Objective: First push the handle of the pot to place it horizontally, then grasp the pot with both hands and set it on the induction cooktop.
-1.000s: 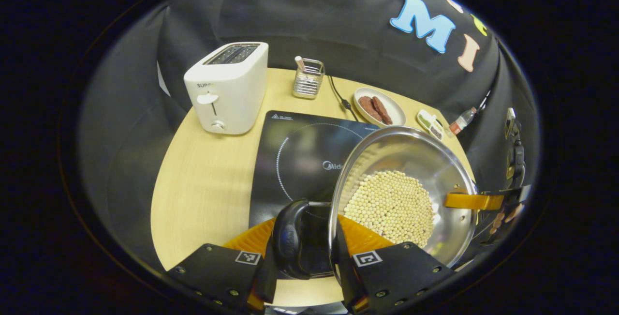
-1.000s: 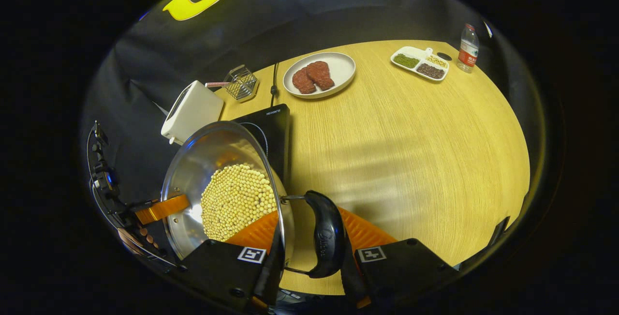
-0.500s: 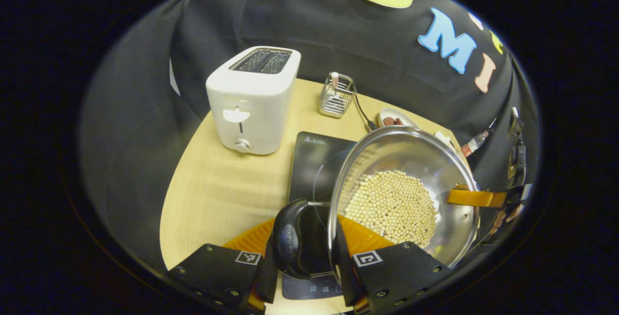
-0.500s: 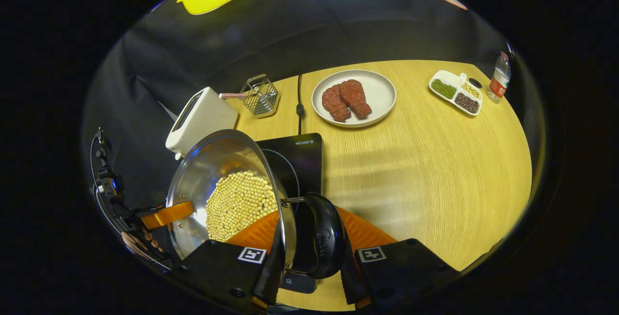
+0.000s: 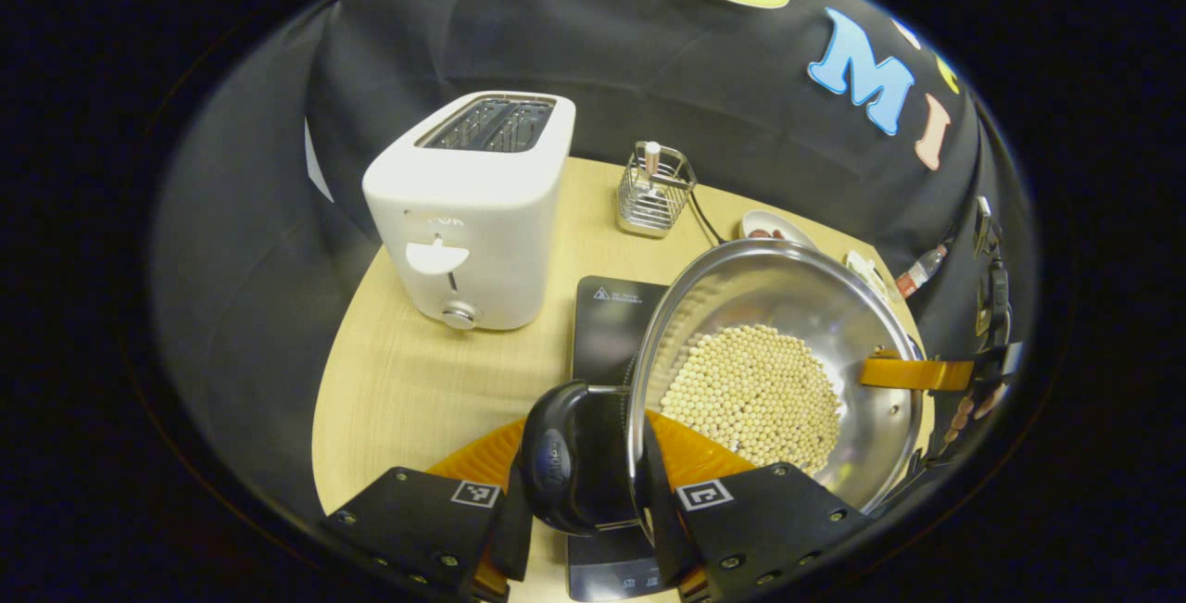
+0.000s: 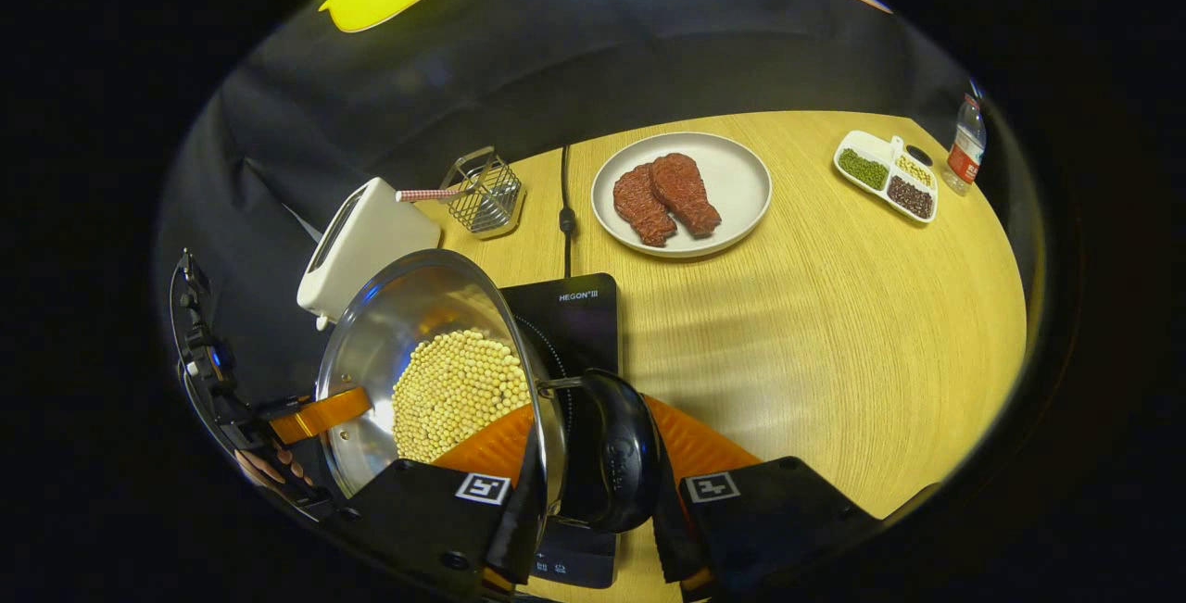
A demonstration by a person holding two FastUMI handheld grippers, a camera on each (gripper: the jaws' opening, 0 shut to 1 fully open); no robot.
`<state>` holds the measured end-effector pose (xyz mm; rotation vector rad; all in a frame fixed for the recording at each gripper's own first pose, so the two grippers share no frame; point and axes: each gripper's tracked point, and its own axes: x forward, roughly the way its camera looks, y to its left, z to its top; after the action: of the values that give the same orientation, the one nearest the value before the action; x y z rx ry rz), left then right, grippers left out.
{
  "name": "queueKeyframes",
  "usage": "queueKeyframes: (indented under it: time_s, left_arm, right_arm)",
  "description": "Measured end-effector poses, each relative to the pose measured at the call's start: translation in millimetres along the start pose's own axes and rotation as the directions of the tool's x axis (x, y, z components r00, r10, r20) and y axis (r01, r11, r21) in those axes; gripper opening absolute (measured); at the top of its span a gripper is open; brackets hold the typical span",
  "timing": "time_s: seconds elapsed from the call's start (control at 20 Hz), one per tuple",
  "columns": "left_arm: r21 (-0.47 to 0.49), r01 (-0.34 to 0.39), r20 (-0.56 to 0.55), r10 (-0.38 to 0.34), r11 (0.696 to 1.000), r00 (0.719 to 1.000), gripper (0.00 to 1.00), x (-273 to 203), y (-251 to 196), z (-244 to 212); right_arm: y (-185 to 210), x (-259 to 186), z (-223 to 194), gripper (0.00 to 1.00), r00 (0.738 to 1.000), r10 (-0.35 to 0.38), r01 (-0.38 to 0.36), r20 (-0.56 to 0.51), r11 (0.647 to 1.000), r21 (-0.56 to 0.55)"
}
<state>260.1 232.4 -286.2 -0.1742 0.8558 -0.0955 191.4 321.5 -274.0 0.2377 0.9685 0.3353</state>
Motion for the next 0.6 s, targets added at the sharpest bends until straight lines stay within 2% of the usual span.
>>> queueKeyframes:
  time_s: [0.05, 0.15, 0.2, 0.3, 0.35, 0.4, 0.5, 0.6]
  left_arm:
    - [0.002, -0.001, -0.005, 0.001, 1.0, 1.0, 0.51, 3.1, 2.5, -0.2]
    - [0.008, -0.002, -0.01, 0.002, 1.0, 1.0, 0.51, 7.6, 6.3, -0.9]
    - [0.011, -0.001, -0.008, 0.001, 1.0, 1.0, 0.54, 10.2, 8.4, 0.5]
    - [0.011, -0.002, -0.009, 0.002, 1.0, 1.0, 0.51, 13.3, 12.1, -0.1]
    - [0.012, -0.001, -0.008, 0.001, 1.0, 1.0, 0.52, 12.8, 12.6, 0.1]
    - [0.025, -0.005, 0.001, 0.004, 1.0, 1.0, 0.54, 15.9, 14.2, 4.6]
    - [0.034, -0.011, 0.008, 0.011, 0.999, 1.0, 0.54, 14.8, 15.7, 6.7]
    - [0.043, -0.014, 0.006, 0.013, 0.999, 1.0, 0.54, 16.0, 15.5, 7.2]
  right_arm:
    - [-1.1, 3.3, -0.9, 0.54, 1.0, -0.001, 0.001, -0.008, 1.0, 0.004]
    - [-4.5, 0.6, 0.0, 0.54, 1.0, -0.003, 0.003, -0.01, 1.0, 0.006]
    - [-4.7, -2.7, 0.4, 0.54, 1.0, -0.002, 0.002, -0.006, 1.0, 0.006]
    - [-6.1, -3.0, -1.7, 0.54, 1.0, 0.001, 0.0, -0.008, 1.0, 0.009]
    - [-6.4, -0.7, -2.6, 0.51, 1.0, 0.003, -0.002, -0.008, 1.0, 0.01]
    - [-8.6, -2.6, -2.7, 0.54, 1.0, 0.006, -0.006, -0.007, 1.0, 0.012]
    - [-14.3, -1.1, -5.6, 0.51, 1.0, 0.016, -0.015, -0.016, 1.0, 0.013]
    - [-17.0, 4.3, -4.9, 0.51, 1.0, 0.021, -0.021, -0.013, 1.0, 0.008]
